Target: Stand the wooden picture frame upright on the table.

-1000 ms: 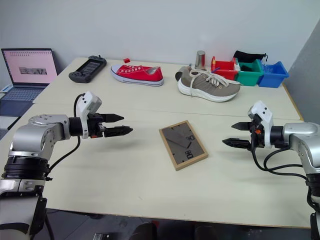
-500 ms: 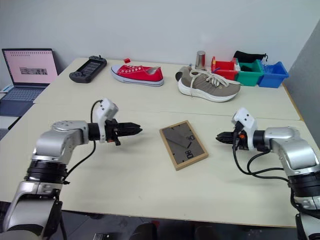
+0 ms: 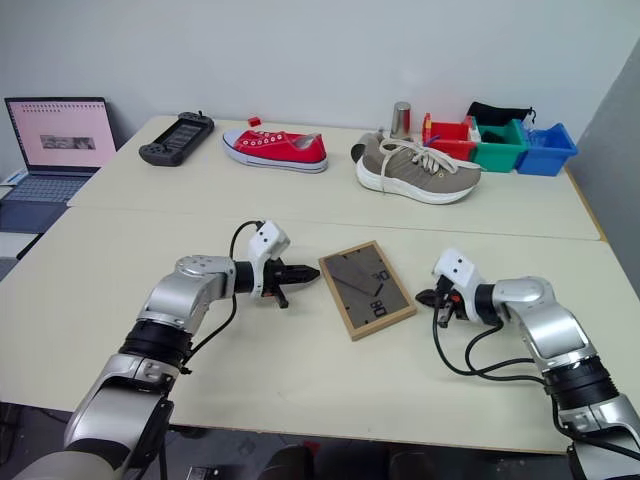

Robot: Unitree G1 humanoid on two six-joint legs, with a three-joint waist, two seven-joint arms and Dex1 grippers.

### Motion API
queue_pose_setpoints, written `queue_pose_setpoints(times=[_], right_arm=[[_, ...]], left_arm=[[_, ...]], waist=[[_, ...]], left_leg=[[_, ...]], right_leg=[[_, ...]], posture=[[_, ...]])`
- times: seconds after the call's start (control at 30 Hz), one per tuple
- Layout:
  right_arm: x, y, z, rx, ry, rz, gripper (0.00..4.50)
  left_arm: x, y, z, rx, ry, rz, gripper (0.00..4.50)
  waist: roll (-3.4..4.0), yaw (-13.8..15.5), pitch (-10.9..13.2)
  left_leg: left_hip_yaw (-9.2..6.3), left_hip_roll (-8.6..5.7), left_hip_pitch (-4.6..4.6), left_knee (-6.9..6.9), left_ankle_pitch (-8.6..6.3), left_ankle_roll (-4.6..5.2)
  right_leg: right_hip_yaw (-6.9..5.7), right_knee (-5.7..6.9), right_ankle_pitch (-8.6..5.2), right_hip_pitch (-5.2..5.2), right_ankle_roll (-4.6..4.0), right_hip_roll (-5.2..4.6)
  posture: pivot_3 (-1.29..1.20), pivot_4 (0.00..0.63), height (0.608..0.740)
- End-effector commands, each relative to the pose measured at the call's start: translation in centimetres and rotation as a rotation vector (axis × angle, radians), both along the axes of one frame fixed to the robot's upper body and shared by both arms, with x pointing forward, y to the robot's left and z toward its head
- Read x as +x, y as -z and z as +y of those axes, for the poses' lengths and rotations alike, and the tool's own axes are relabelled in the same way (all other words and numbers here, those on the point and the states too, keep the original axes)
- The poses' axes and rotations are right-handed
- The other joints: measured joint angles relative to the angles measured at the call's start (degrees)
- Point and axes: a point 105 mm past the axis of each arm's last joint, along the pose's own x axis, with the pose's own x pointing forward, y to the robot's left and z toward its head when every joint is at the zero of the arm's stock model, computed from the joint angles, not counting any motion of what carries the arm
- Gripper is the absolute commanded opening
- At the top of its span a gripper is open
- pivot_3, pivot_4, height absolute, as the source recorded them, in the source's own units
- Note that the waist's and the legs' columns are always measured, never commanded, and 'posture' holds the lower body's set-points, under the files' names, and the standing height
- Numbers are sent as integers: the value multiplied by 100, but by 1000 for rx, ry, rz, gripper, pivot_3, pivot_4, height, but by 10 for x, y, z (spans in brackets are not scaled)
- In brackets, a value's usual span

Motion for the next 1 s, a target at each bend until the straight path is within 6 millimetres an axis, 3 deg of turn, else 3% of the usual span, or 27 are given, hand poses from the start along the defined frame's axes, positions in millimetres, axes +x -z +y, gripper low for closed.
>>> queue_pose_setpoints(times=[0.03, 0.2, 0.5, 0.83, 1.0], right_arm=[[-11, -5, 19, 6, -83, -26, 0], [-24, -6, 33, 33, -141, 5, 0], [-25, -3, 31, 13, -142, 14, 0], [-2, -16, -3, -48, -34, -67, 0], [24, -27, -17, -67, 60, -155, 0]], left_arm=[[8, -6, -8, 14, 15, -49, 35], [18, -9, -15, 24, 19, -71, 35], [21, -7, -14, 57, 31, -79, 35], [14, -17, 34, 106, 0, -80, 35], [-4, -33, 40, -88, 18, 96, 949]], waist=[[0, 4, 0], [0, 15, 0], [-1, 9, 0], [0, -13, 0], [0, -23, 0]], left_leg=[[0, 0, 2, 1, 0, 0], [-3, -2, 1, 3, 0, 0], [-4, -2, 0, 2, 0, 0], [-3, 0, 3, 1, 0, 0], [-2, 0, 2, 1, 0, 0]], right_leg=[[-1, 2, 0, 0, 0, 0], [-3, 2, 0, 2, 0, 0], [-3, 2, 0, 2, 0, 0], [-3, 4, 0, 1, 0, 1], [-3, 8, 0, -2, 0, 1]], posture=[[0, 150, 740], [0, 150, 740], [0, 150, 740], [0, 150, 740], [0, 150, 740]])
